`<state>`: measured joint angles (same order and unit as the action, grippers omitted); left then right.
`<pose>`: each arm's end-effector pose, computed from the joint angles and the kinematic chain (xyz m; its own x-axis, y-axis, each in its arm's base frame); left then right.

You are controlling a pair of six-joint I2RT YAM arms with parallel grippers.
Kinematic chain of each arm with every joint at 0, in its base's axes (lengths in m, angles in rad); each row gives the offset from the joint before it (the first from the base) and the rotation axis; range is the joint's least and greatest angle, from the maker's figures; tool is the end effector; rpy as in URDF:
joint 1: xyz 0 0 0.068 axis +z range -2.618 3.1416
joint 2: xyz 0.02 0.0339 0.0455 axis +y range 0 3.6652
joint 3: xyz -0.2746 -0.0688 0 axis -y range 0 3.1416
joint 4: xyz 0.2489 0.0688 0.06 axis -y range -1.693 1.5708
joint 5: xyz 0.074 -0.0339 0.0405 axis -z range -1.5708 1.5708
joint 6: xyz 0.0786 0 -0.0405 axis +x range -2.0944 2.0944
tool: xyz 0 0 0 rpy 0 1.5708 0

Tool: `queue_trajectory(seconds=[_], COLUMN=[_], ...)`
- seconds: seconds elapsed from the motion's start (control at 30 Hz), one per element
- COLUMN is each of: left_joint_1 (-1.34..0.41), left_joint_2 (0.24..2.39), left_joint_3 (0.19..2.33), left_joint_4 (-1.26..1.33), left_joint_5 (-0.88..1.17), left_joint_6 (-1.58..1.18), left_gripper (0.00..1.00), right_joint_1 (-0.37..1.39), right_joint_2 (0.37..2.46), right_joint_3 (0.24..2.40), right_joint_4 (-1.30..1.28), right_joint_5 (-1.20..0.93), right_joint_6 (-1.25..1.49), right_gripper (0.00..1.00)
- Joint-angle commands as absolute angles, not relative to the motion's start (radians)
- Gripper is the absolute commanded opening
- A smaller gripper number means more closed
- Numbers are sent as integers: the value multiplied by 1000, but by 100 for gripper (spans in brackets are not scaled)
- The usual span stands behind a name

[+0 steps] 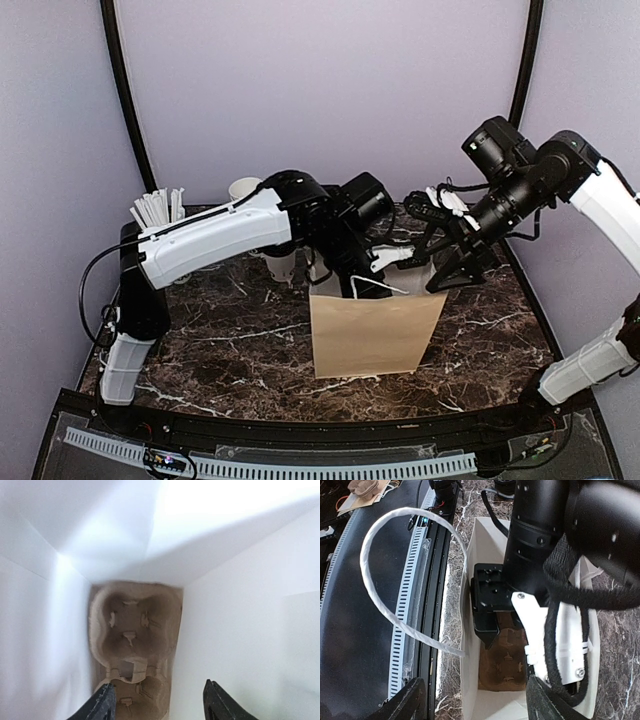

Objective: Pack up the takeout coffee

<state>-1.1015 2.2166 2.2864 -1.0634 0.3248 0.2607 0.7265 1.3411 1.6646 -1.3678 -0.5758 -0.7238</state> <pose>0.2085 -0.4666 0.2856 -0.1280 0.7926 -0.5962 0.9905 0.0714 -0.1177 0.1545 0.1945 0.3959 0.0202 -0.7252 -0.6883 -0.9987 -0.0467 0.0200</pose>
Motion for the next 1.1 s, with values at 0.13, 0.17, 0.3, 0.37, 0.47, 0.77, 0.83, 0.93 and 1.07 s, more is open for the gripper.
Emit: queue_trajectory(seconds=[0.13,0.17,0.3,0.37,0.47,0.77,0.83,0.93,1.07], left_joint_1=[-1109,-1110,-1111,-1110,-1106,-1091,-1086,-1080,-1023], left_joint_2=[1995,1962,1855,1792,1704,1570,1557,1535,1533], left_joint_3=[2319,2307,2243,2186,2046,1845,1815,1743,1695], left_joint_4=[-970,-934,-849,-819,-753,-651,-654,-642,-616], left_joint_5=[372,382,371,341,305,94,30,-86,-116], left_joint_6=[269,265,246,237,227,127,106,102,82], left_gripper=[63,63,63,63,60,62,64,66,67], right_joint_1=[736,736,736,739,762,883,892,899,935], right_joint_2=[1335,1335,1327,1317,1314,1312,1314,1320,1340], right_joint_3=[1711,1710,1702,1684,1655,1618,1618,1606,1614], right_joint_4=[-1351,-1351,-1341,-1314,-1284,-1219,-1188,-1144,-1127], right_joint_5=[-563,-564,-592,-605,-594,-534,-493,-459,-448], right_joint_6=[-700,-700,-699,-693,-682,-652,-630,-611,-602], right_gripper=[71,71,71,71,71,71,70,70,66])
